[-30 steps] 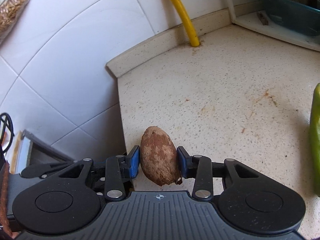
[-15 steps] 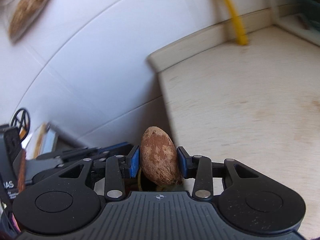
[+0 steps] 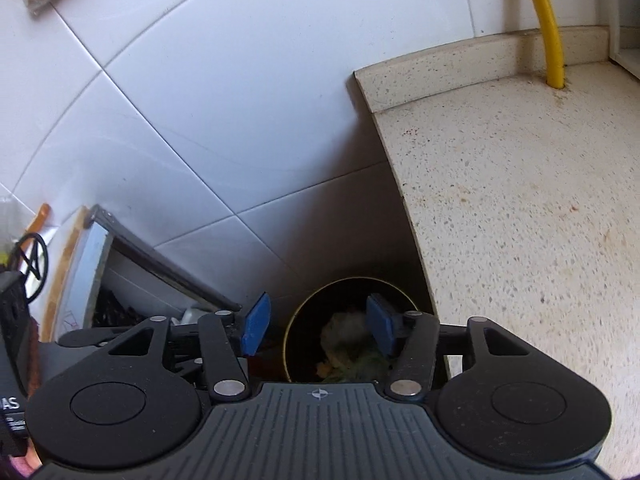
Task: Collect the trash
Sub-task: 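Open both grippers over the bin to drop pepper and sweet potato, then move both open tools back to the large light green pepper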
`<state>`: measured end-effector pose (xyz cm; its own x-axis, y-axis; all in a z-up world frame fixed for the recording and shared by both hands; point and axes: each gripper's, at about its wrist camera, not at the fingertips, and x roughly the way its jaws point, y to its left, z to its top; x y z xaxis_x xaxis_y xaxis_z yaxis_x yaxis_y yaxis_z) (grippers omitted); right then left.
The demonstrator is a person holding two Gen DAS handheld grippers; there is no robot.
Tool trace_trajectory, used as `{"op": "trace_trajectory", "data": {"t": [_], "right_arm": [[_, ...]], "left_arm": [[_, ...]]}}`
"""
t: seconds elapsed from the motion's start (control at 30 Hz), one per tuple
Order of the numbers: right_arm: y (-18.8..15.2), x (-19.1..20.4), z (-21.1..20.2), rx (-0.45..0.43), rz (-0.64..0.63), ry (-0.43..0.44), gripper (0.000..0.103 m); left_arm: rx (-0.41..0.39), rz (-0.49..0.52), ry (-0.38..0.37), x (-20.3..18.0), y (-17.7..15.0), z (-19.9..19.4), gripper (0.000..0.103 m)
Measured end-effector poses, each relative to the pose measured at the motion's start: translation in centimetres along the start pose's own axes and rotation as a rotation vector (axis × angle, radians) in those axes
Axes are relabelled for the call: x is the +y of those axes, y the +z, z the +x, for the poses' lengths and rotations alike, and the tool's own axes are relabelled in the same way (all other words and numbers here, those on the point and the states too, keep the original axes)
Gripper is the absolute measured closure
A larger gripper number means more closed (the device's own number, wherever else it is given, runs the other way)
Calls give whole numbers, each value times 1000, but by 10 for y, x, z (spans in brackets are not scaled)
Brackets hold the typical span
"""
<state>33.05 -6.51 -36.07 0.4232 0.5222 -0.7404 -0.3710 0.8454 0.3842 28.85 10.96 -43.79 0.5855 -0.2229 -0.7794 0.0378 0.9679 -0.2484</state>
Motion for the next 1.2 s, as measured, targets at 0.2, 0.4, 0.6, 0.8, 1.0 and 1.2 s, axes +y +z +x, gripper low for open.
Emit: {"op": "trace_trajectory", "data": {"t": [0.2,0.4,0.6,0.8,1.0,1.2], "right_arm": [[-16,-10,-23,-41,65,-17,40],[-37,-33,-71,-159,146,-124,34],[-66,-69,-122,-263,260,-271,29],[-83,-107,-167,-349,318,-400,27],[-86,-155,-187,-364,351,-436,26],[-79,-199,-189,-360,356,-428,26]], "left_arm": [[-11,109,-80,-32,4,-5,94],[-9,229,-190,-78,9,-1,88],[-15,322,-270,-132,18,2,87],[-22,384,-302,-185,28,16,84],[-18,407,-298,-231,35,36,83],[18,424,-315,-277,32,56,83]]}}
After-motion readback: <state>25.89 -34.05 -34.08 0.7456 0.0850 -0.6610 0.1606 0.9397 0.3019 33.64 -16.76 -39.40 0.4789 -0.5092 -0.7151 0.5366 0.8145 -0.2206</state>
